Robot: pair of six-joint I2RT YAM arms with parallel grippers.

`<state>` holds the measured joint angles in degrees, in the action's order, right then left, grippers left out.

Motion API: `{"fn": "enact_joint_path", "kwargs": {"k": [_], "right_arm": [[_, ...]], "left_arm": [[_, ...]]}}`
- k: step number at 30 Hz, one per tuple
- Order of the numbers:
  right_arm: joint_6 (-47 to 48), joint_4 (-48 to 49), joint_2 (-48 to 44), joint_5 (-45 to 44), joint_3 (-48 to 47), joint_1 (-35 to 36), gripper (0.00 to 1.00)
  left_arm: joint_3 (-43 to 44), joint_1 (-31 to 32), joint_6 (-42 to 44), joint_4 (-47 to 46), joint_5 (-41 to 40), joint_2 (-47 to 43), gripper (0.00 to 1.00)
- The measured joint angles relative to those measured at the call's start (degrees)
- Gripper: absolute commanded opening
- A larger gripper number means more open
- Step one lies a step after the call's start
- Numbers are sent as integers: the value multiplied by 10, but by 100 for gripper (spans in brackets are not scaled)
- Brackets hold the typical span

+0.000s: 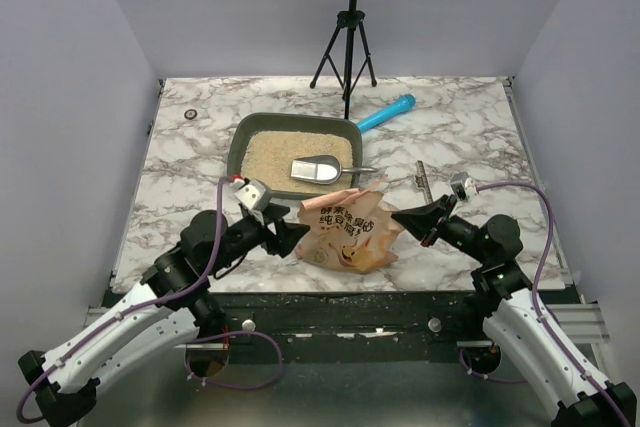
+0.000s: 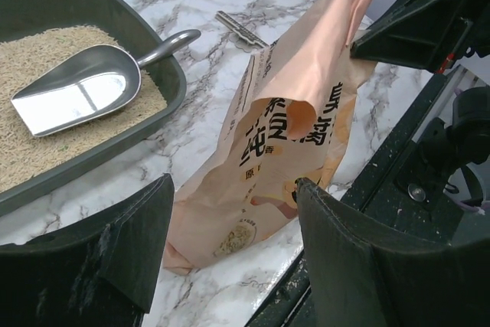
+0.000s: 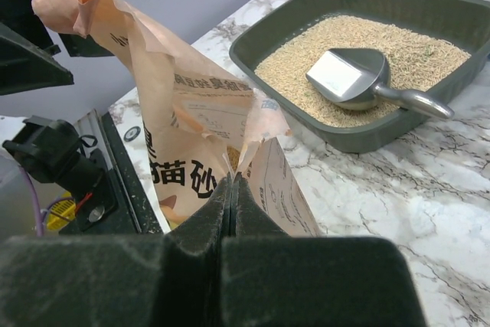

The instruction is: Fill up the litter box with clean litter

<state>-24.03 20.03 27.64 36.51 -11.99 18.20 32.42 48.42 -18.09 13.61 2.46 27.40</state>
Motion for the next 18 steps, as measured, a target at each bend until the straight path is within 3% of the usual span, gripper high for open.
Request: {"fn": "enact_joint_path", "kwargs": {"k": [18], "right_arm": [[-29, 26, 16, 35, 3, -2, 0]], "left_arm": [[-83, -1, 23, -283, 63, 175, 68]]}}
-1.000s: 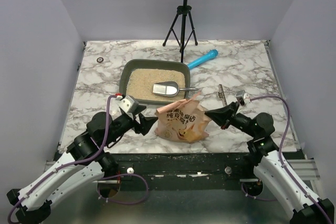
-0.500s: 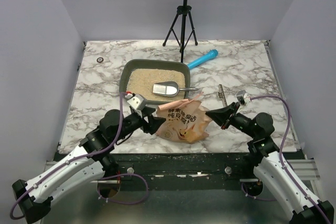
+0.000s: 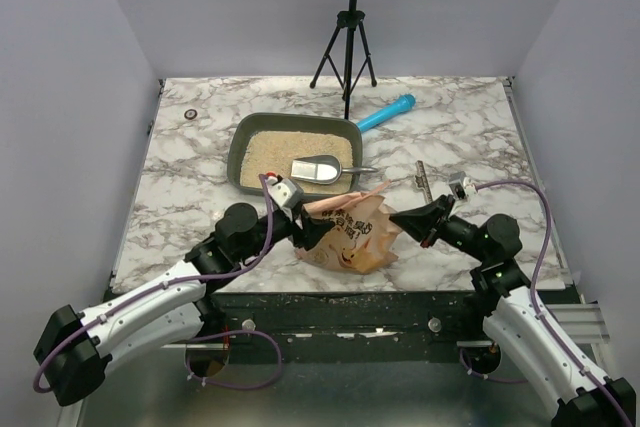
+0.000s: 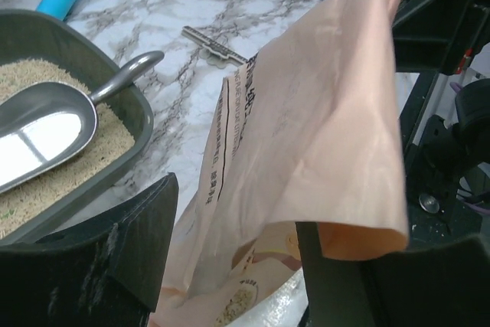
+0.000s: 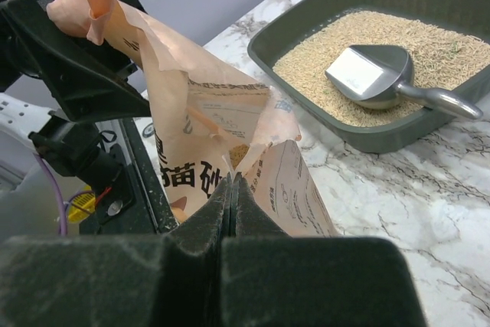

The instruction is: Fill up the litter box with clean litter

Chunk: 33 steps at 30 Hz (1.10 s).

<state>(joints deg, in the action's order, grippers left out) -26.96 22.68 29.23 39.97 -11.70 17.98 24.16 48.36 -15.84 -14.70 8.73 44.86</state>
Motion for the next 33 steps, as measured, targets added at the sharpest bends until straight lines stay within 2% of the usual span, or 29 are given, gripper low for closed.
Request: {"fn": "enact_joint_path", "kwargs": {"k": [12, 18, 20, 21, 27, 30, 33], "right_arm": [[-7, 10, 3, 6, 1, 0, 0], [-7, 10, 4, 7, 1, 0, 0], [-7, 10, 4, 7, 1, 0, 0], [-7, 9, 4, 7, 1, 0, 0], [-17, 3, 3, 6, 1, 0, 0], [-24, -30, 15, 6, -17, 0, 0], [-38, -62, 68, 17, -59, 0, 1]], "left_arm": [[-12, -8, 7, -120, 65, 27, 54], [-27, -18, -1, -137, 92, 33, 23], [-27, -21, -2, -139, 97, 33, 3], [-27, -23, -2, -140, 100, 33, 0], [-22, -37, -4, -134, 111, 37, 0], [0, -55, -12, -78, 112, 23, 0], [21, -95, -38, -9, 129, -2, 0]]}}
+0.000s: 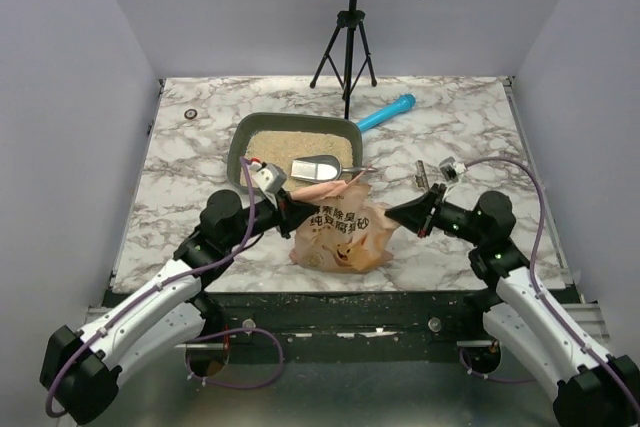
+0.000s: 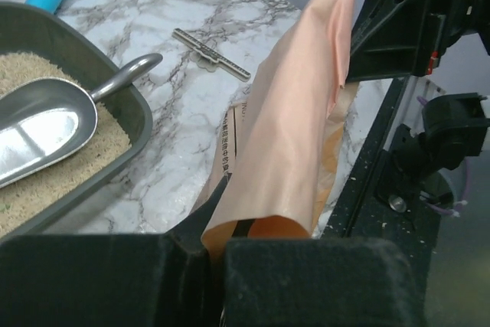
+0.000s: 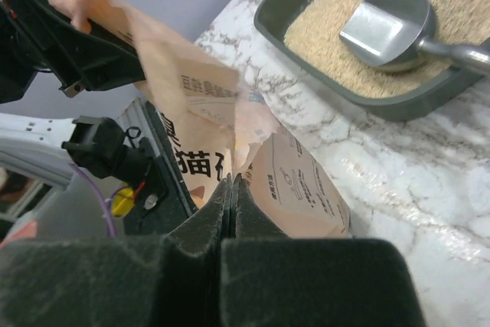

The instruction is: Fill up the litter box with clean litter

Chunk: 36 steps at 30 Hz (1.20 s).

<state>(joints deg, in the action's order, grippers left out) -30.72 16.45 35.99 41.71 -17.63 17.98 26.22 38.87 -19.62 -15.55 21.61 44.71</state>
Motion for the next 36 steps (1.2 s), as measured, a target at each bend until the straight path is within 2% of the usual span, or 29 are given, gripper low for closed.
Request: {"fn": "enact_joint_path", "kwargs": {"k": [4, 8, 16, 27, 36], "right_arm": [[-23, -40, 78, 37, -49, -1, 1], [-53, -80, 98, 77, -73, -1, 0], [-147, -97, 155, 157, -76, -9, 0], [-263, -105, 136, 235, -12, -51, 1], [-281, -130, 147, 268, 25, -52, 1]], "left_arm": [[5, -54, -43, 65, 37, -36, 0], [8, -92, -84, 101, 83, -50, 0], [7, -153, -172, 155, 179, -80, 0], [-36, -209, -278, 219, 292, -153, 0], [-100, -217, -374, 214, 360, -177, 0]]}}
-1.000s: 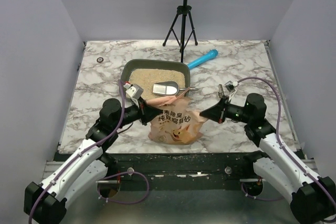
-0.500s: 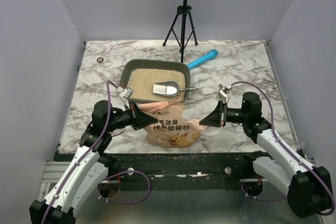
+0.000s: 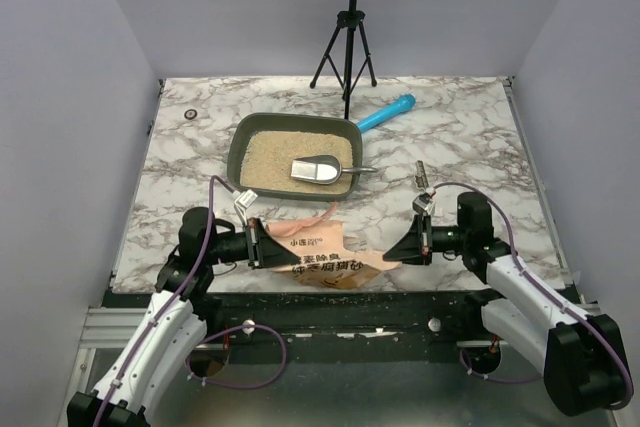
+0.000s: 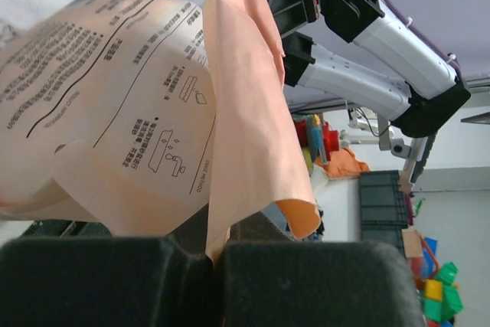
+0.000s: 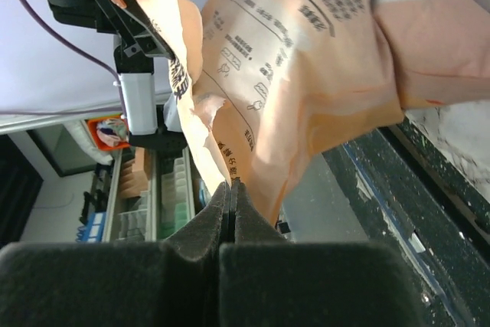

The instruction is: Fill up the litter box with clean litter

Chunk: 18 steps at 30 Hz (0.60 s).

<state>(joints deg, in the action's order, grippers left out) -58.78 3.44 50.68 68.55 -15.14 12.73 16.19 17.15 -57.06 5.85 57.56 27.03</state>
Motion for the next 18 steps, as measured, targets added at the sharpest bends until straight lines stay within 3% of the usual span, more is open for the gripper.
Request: {"fn": "enact_joint_path", "kwargs": {"k": [8, 13, 18], "right_arm": [[46, -59, 45, 2, 3, 0, 0], [104, -122, 57, -10, -31, -1, 1], [192, -216, 64, -55, -98, -3, 36]], "left_arm": [[6, -1, 11, 28, 30, 64, 0], [53, -1, 66, 87, 34, 125, 0], [72, -3, 103, 121, 34, 148, 0]]}}
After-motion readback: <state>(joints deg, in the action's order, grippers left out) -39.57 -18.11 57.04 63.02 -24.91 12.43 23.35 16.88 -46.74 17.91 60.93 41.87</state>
